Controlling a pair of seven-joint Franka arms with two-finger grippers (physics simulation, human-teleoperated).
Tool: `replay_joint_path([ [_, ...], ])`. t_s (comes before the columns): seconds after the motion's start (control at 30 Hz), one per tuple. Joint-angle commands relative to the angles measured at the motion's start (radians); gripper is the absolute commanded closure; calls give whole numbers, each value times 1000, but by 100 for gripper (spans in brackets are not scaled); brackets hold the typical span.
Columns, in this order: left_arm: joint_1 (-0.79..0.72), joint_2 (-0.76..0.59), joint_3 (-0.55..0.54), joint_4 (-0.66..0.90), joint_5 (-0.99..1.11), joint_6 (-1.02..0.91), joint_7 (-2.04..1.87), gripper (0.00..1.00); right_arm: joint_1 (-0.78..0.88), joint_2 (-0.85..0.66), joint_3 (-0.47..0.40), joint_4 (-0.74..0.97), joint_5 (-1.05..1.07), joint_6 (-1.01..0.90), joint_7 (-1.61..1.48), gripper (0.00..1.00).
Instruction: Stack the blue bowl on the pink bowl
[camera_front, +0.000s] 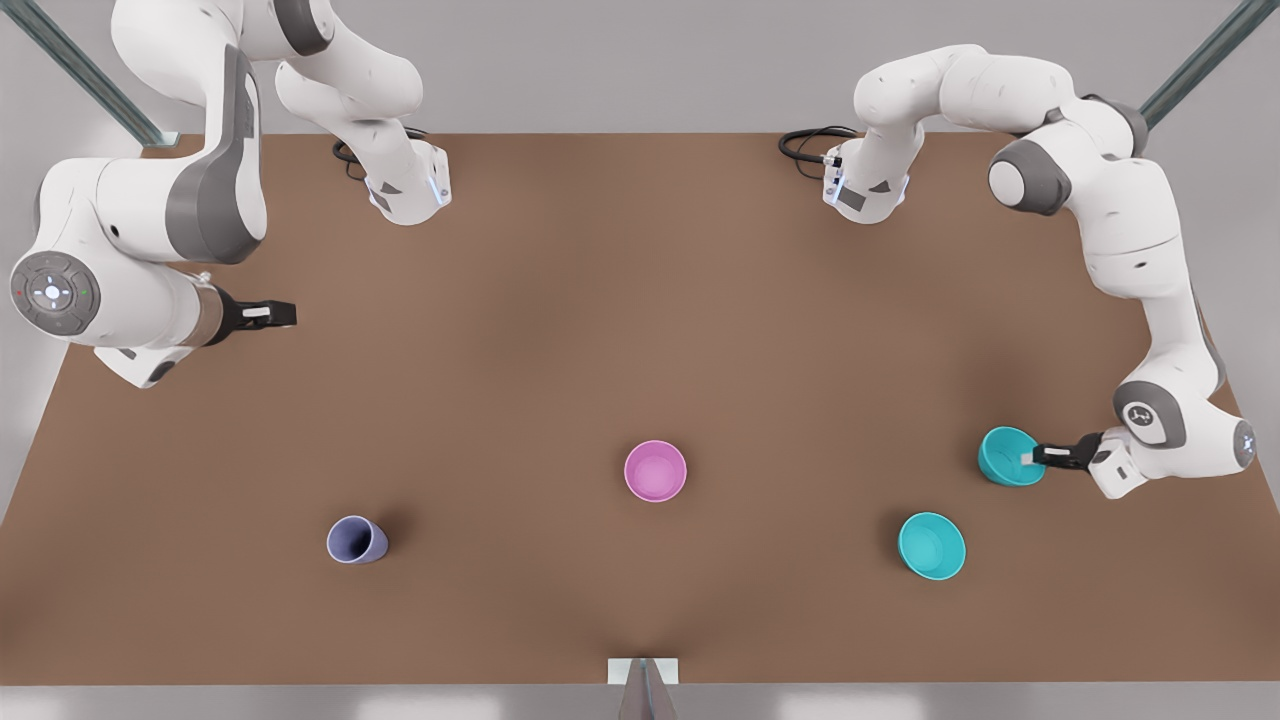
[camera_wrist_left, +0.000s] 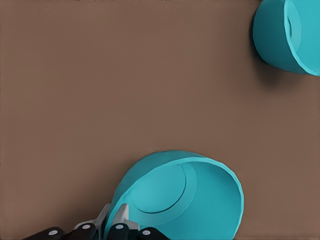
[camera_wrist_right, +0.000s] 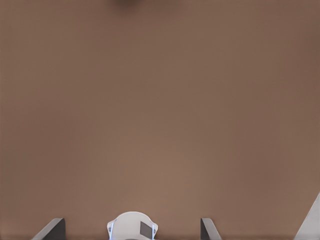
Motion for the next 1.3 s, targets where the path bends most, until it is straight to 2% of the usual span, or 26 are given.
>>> replay_joint_path([
  [0.0,0,-12,1,0,2,1,51,79,0,0,0,0,0,-1,-3,0],
  [0.1,-48,-133,1,-97,42,-43,-54,79,0,0,0,0,0,-1,-3,0],
  [0.2,-179,-248,4,-100,62,-342,-337,79,0,0,0,0,0,-1,-3,0],
  [0.23,-271,-276,7,-100,62,-437,-458,79,0,0,0,0,0,-1,-3,0],
  [0.3,-436,-276,-2,-88,14,-557,-582,79,0,0,0,0,0,-1,-3,0],
  [0.33,-463,-241,-7,-56,-33,-557,-655,79,0,0,0,0,0,-1,-3,0],
  [0.4,-511,-163,-114,44,-60,-494,-896,79,0,0,0,0,0,0,-3,0],
  [0.43,-523,-147,-183,60,-58,-419,-993,79,0,0,0,0,0,-1,-3,0],
  [0.47,-554,-140,-206,60,-60,-346,-1056,79,0,0,0,0,0,-1,-3,0],
  [0.57,-637,-71,-225,136,-57,-201,-1141,79,0,0,0,0,0,-1,-3,0],
  [0.7,-684,-52,-226,139,-38,30,-1130,79,0,0,0,0,0,-1,-3,0],
  [0.77,-684,-41,-228,141,-12,86,-1111,79,0,0,0,0,0,-1,-3,0],
  [0.93,-719,-14,-228,150,-17,130,-1150,79,2,2,0,0,0,-1,-3,0],
  [1.27,-739,75,-242,267,-21,156,-1208,79,2,2,0,0,0,-7,-3,0],
])
